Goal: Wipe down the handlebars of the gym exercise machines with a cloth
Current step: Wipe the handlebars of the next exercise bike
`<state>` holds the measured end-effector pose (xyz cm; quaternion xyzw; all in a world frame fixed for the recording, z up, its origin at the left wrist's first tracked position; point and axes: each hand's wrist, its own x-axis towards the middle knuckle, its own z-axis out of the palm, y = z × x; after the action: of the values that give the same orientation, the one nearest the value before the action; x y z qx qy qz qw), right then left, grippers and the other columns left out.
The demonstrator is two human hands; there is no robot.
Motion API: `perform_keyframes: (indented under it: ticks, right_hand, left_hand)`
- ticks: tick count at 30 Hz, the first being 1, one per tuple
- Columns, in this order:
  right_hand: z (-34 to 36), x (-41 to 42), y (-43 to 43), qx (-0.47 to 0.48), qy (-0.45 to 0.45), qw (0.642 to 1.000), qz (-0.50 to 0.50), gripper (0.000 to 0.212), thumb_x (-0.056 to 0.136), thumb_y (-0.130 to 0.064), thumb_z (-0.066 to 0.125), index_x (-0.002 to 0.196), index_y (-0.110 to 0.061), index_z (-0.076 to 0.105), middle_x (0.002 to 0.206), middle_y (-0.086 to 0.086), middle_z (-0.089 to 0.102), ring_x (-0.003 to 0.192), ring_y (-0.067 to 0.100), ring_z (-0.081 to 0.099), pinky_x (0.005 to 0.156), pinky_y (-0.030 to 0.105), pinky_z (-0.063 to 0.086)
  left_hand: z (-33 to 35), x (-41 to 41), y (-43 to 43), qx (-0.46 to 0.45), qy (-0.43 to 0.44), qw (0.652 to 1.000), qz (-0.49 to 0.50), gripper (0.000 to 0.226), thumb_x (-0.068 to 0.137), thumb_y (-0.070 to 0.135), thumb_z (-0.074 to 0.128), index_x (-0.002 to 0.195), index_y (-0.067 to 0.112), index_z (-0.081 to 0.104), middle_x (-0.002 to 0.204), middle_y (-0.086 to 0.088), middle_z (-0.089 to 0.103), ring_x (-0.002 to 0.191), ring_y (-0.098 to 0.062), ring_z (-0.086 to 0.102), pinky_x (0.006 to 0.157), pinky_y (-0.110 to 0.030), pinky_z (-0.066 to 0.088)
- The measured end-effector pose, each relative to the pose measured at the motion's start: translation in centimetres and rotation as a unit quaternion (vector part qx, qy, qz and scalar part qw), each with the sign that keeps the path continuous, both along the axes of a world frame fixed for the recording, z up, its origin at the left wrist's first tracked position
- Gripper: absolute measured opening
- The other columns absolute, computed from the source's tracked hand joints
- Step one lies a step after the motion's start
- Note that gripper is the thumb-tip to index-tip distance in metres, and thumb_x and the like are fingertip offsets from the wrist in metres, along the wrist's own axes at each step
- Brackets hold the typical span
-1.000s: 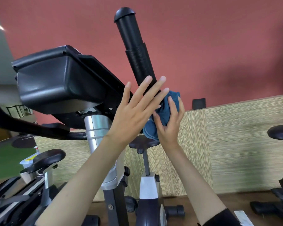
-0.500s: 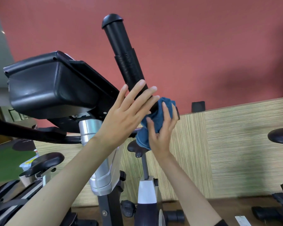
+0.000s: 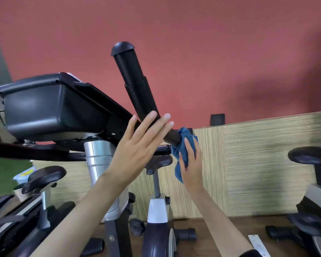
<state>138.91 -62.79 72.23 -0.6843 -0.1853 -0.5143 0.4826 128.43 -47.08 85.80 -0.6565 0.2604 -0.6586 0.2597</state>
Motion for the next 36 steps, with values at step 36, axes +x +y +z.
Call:
perform_keyframes:
  ticks: [36]
  right_hand:
    - [14.5,5.0,-8.8,-0.492,0.106,0.833,0.231,0.036,0.086,-0.024,0.056,0.119,-0.035,0.06,0.13,-0.015,0.049,0.113,0.009,0.051,0.095,0.035,0.045]
  left_hand:
    - [-5.5,1.2,-11.9,-0.231,0.172,0.912,0.291,0.054,0.09,0.016,0.03,0.142,0.004,0.04,0.152,-0.01,0.036,0.142,-0.015,0.029,0.116,-0.048,-0.007]
